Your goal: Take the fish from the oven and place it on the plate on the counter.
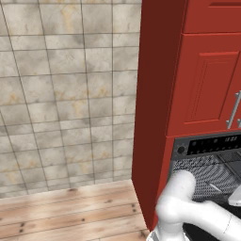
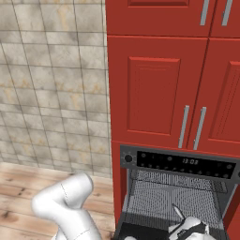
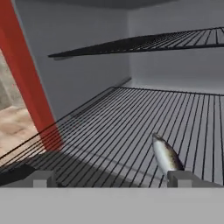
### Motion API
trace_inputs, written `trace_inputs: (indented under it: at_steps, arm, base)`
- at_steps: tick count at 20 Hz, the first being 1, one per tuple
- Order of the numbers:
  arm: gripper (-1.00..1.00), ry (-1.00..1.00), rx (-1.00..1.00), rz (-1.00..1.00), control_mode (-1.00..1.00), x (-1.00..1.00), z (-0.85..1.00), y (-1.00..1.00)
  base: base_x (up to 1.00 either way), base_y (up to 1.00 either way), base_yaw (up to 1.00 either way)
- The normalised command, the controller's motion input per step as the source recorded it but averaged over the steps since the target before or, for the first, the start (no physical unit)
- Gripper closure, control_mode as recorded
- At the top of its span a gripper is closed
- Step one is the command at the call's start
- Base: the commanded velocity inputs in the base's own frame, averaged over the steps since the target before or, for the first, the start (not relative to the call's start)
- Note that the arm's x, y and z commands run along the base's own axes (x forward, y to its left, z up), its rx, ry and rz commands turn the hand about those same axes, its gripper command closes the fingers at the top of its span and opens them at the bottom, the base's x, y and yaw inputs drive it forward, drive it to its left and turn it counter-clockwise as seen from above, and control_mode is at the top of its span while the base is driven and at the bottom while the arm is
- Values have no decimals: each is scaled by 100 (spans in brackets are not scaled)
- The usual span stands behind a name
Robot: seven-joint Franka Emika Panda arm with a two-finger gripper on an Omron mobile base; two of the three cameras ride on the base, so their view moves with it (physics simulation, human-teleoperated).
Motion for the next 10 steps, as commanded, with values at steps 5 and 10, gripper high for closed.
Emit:
trace_inputs:
  at_steps: [5, 10]
  arm:
    - [-100, -36, 1, -20, -100, 23, -18, 2]
    - [-100, -36, 4, -9, -100, 21, -8, -24]
  base:
    - [0, 0, 0]
    - [0, 0, 0]
